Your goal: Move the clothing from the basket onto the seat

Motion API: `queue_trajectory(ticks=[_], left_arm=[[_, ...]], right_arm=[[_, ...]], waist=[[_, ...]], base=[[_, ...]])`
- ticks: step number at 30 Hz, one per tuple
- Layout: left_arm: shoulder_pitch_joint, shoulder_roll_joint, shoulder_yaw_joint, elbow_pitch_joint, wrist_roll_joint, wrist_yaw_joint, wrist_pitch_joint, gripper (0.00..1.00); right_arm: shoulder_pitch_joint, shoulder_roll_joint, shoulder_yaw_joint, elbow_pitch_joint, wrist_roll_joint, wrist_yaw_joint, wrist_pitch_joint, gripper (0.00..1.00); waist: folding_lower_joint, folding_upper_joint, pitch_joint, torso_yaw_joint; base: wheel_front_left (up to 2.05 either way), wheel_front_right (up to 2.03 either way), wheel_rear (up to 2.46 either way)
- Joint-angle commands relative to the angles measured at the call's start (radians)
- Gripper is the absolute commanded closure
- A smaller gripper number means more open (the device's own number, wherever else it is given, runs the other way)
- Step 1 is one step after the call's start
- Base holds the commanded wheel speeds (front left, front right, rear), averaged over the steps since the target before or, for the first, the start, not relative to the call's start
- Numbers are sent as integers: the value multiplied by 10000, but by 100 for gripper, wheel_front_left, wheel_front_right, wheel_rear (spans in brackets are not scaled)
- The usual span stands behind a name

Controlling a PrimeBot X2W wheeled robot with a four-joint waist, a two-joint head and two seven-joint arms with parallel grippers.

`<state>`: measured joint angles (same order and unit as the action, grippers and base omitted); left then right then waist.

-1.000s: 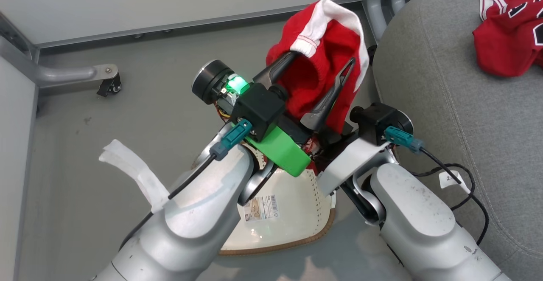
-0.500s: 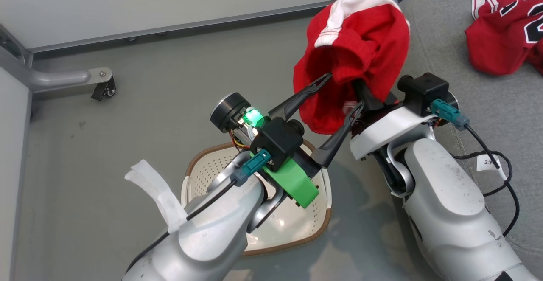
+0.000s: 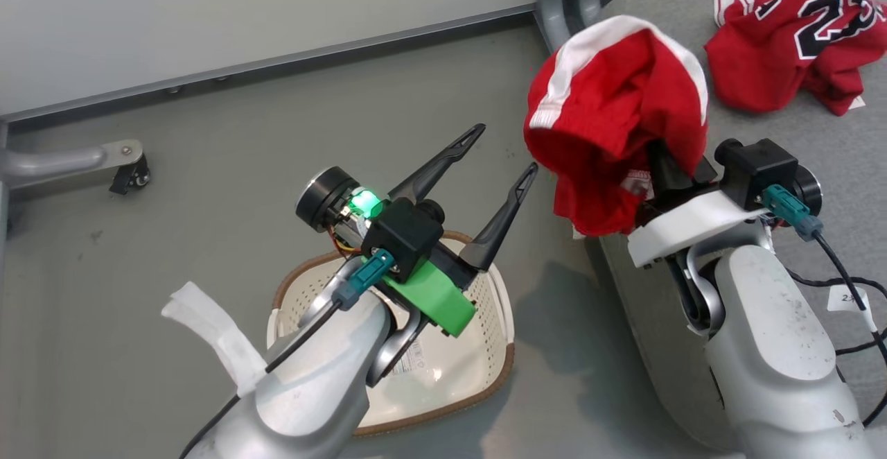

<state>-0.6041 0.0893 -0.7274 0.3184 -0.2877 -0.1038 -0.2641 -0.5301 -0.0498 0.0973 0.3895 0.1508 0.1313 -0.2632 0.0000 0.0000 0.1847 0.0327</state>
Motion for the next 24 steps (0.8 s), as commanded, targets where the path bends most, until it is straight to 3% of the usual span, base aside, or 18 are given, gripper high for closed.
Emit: queue_trajectory(ticks=[1,24], left_arm=[[242,138,138,-77,135,62,-4,0],[912,311,473,-367,607,-155,-4,0]], right_arm=[[228,-83,-173,-176,-97,-11,-20,100],[1939,-546,-2025,-2011,-241,-11,-22,100]], waist=[[0,0,-24,-407],[0,0,335,-2508]], base=[[0,0,0],[0,0,0]])
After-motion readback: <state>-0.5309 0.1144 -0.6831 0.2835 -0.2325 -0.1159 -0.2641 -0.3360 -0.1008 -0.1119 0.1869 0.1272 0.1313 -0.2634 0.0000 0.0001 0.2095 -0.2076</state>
